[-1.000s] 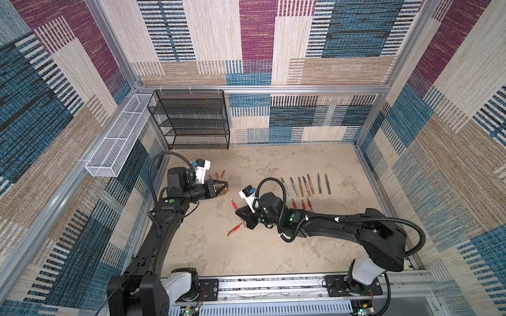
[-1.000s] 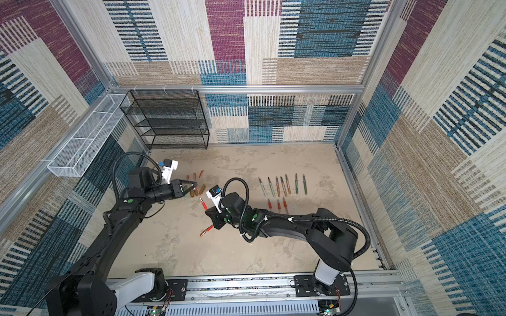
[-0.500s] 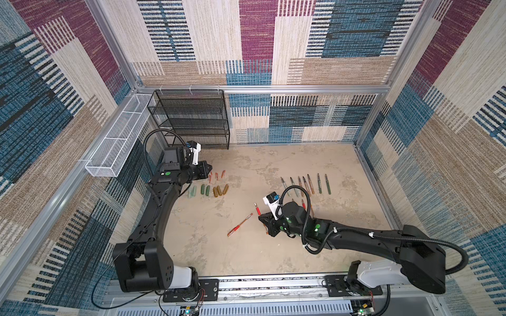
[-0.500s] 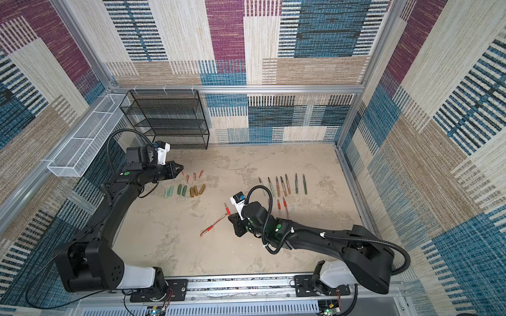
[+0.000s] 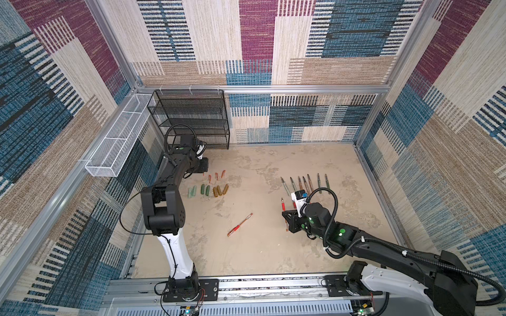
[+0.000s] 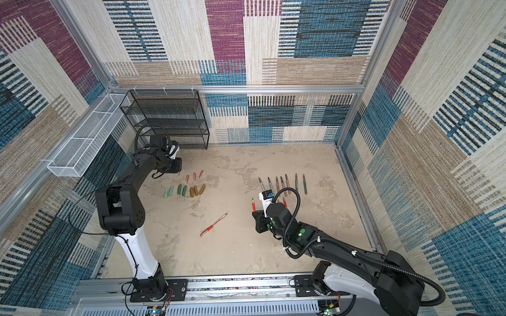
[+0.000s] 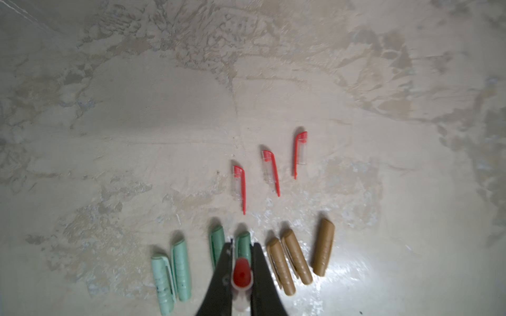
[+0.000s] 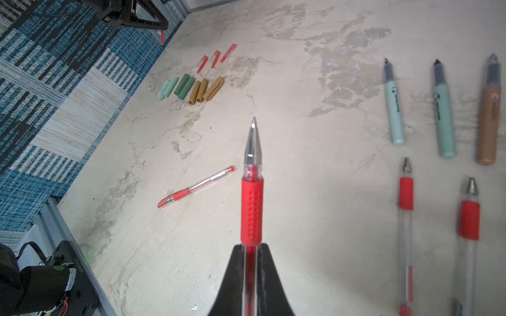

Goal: Open the pen caps
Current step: 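Set the red cap beside the caps while the right gripper carries the pen away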

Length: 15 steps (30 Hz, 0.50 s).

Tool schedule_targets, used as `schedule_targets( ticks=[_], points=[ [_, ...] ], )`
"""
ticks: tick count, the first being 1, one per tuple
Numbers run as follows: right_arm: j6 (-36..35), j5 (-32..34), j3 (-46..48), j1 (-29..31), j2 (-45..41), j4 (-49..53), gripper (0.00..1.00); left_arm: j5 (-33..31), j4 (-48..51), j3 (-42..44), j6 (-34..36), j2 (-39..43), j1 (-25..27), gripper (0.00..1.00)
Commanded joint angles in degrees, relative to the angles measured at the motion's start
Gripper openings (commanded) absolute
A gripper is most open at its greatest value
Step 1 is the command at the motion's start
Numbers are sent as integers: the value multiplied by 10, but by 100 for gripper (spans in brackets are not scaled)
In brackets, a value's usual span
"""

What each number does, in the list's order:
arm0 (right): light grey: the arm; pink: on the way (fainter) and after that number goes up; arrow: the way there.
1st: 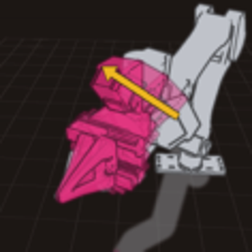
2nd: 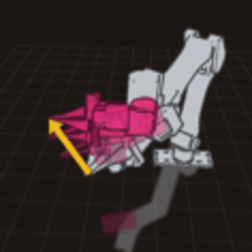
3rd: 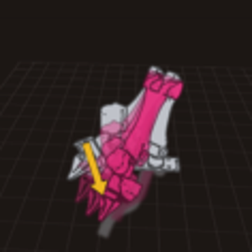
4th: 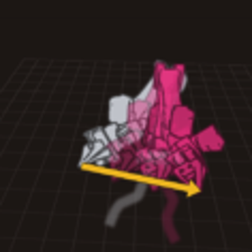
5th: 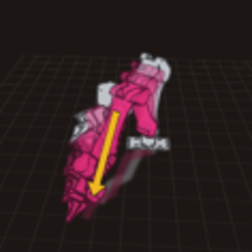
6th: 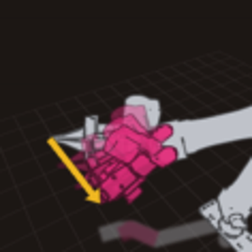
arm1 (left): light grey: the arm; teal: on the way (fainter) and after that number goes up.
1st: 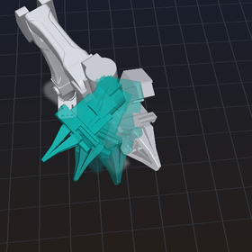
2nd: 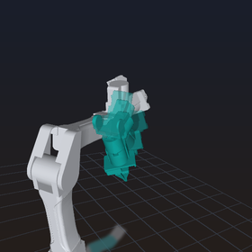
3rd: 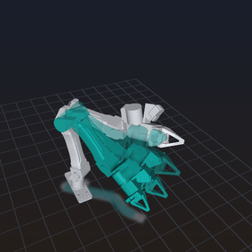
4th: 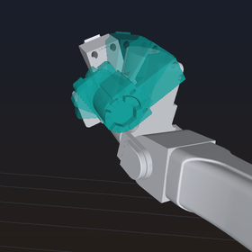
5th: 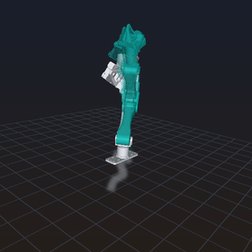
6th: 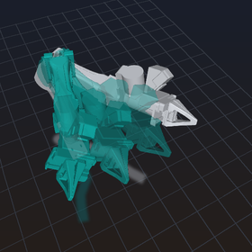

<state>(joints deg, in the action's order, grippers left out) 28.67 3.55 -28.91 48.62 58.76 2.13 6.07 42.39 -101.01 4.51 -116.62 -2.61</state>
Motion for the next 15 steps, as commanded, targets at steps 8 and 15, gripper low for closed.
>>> schedule_targets(
  ticks=[8, 15],
  points=[
    [39, 5, 26, -15, -20, 32, 0, -74, 72, -126, 23, -131, 2, 0],
    [44, -5, 16, -34, 18, 35, 0, -99, 79, -168, 25, -189, 4, 5]
  ],
)
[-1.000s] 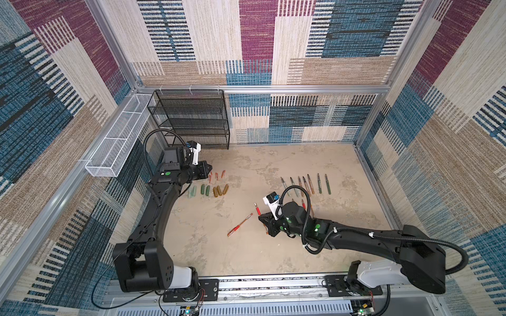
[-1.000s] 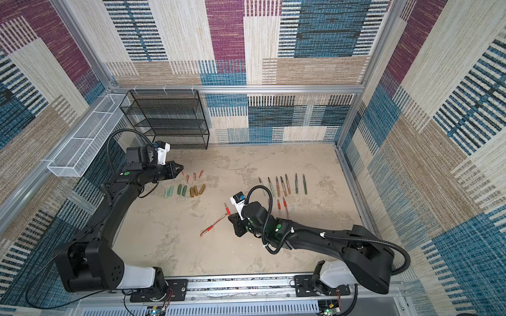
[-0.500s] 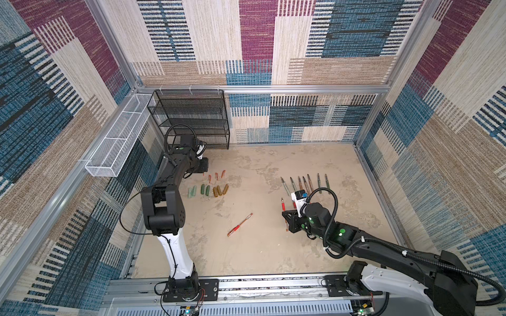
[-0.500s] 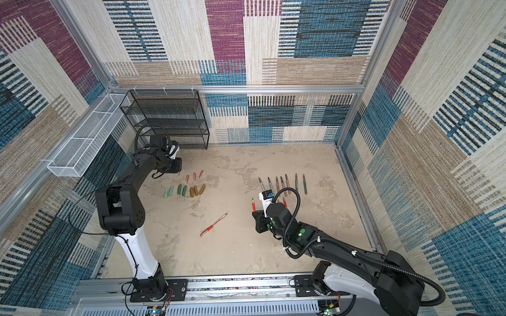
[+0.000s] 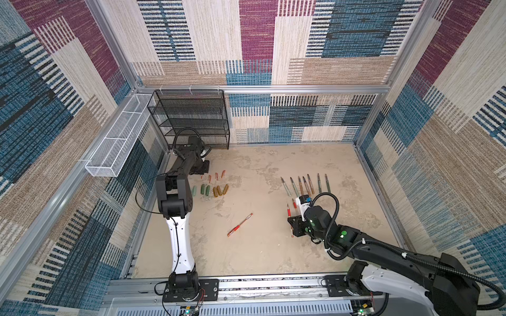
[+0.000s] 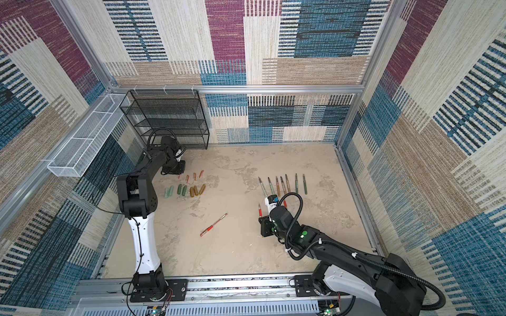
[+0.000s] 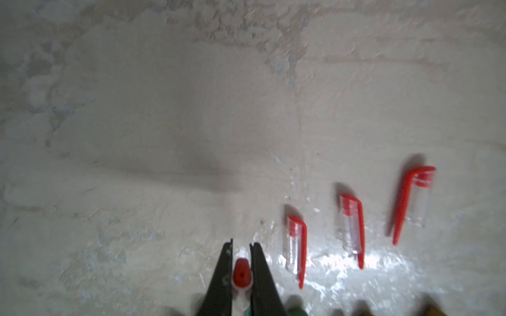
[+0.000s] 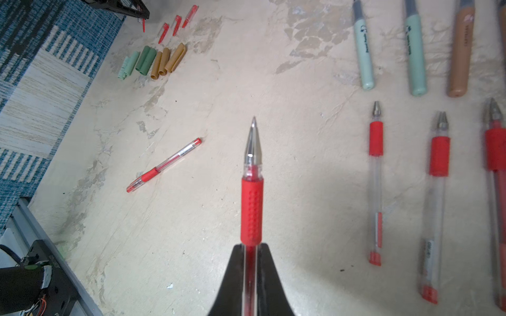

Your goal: Open the pen caps

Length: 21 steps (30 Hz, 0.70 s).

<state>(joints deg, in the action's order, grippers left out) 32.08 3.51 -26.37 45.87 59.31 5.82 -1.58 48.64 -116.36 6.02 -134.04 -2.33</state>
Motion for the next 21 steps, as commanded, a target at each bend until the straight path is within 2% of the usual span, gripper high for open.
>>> schedule_targets(
  ticks=[1, 9, 16, 21],
  points=[
    [10, -8, -14, -7, 20, 2, 0, -29, 15, -15, 11, -20, 2, 5],
    [9, -17, -26, -15, 44, 7, 0, -33, 13, -9, 6, -18, 4, 19],
    [-1, -16, -32, -20, 58, 10, 0, -5, 8, 25, -18, 51, 10, 37],
    [-10, -18, -35, -28, 69, 6, 1, 17, 3, 69, -35, 125, 15, 42]
  ],
)
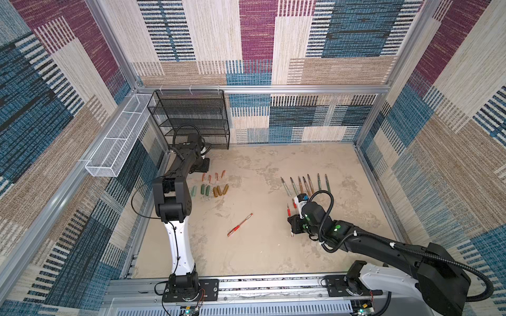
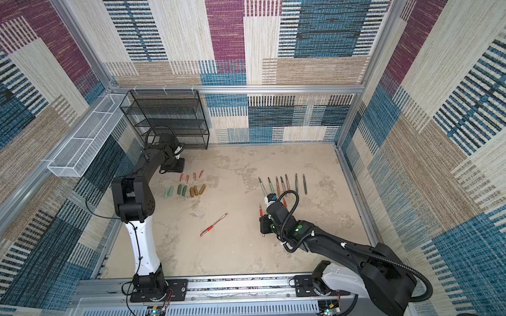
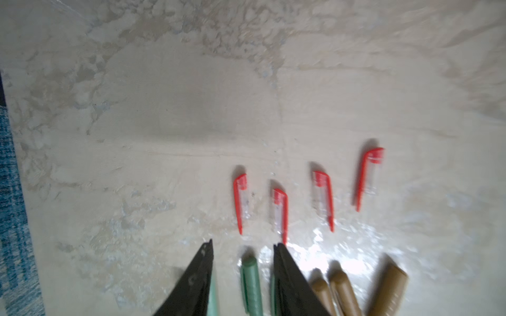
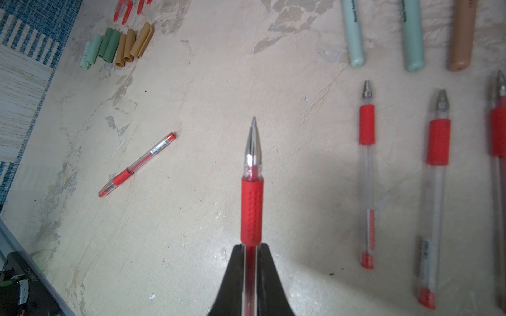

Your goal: Open the pen caps

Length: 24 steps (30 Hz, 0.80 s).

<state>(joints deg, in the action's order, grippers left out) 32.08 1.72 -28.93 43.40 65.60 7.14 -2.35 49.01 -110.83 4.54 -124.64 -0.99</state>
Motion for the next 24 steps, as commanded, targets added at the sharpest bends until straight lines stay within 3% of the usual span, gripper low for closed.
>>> schedule_targets(
  ticks=[1, 8, 13, 17, 24],
  points=[
    [-12, 1, -17, -4, 11, 3, 1, 31, -5, 31, -24, 53, 4, 43],
    [-35, -7, -47, -28, 54, 25, 3, 112, -53, 179, -38, 231, 10, 48],
    [-56, -9, -85, -42, 97, 46, 3, 176, -98, 313, -44, 364, 10, 61],
    [-65, -11, -126, -55, 145, 83, 4, 189, -145, 415, -51, 466, 10, 74],
    [-71, -14, -173, -69, 222, 99, 4, 211, -219, 539, -49, 588, 9, 82]
  ],
)
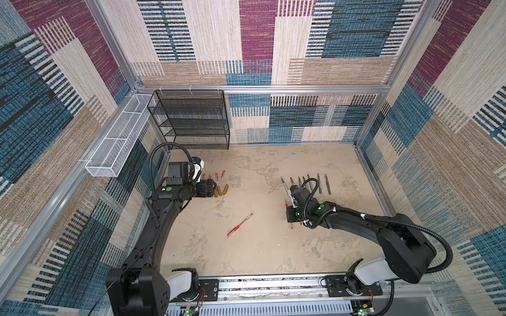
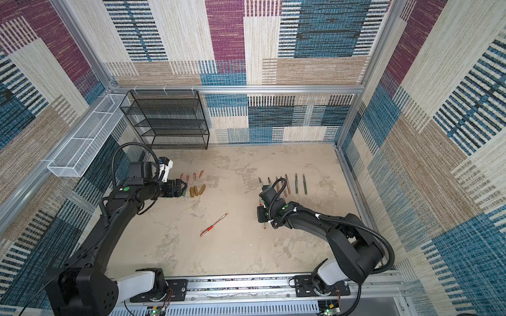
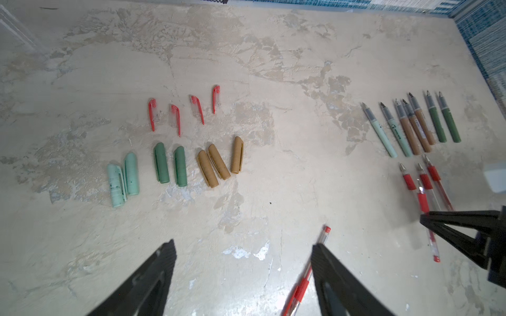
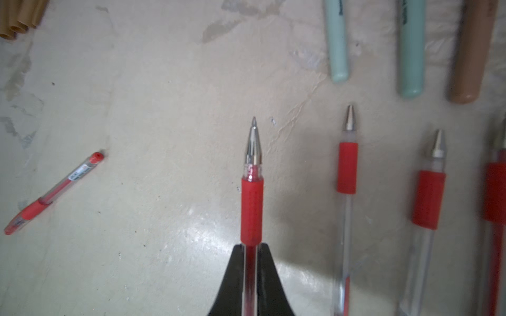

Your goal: Open the pen caps

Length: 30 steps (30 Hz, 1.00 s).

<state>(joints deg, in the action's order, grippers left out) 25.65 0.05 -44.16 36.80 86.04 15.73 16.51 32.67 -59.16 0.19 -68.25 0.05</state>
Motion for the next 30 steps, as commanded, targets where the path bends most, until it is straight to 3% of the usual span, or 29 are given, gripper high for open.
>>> schedule_targets(
  ticks=[1, 8, 15, 26, 30],
  points=[
    [-8, 4, -28, -3, 26, 19, 5, 28, -56, 27, -5, 31, -2, 84],
    [-9, 26, -65, -3, 78, 52, 7, 65, -66, 39, -33, 53, -33, 90],
    [-2, 52, -73, -4, 108, 68, 14, 62, -71, 46, -33, 62, -46, 91],
    [-17, 50, -94, -4, 60, 81, 33, 66, -82, 57, -34, 69, -53, 91],
    [-25, 19, -112, 5, 43, 73, 38, 67, -80, 51, -37, 67, -58, 91]
  ],
)
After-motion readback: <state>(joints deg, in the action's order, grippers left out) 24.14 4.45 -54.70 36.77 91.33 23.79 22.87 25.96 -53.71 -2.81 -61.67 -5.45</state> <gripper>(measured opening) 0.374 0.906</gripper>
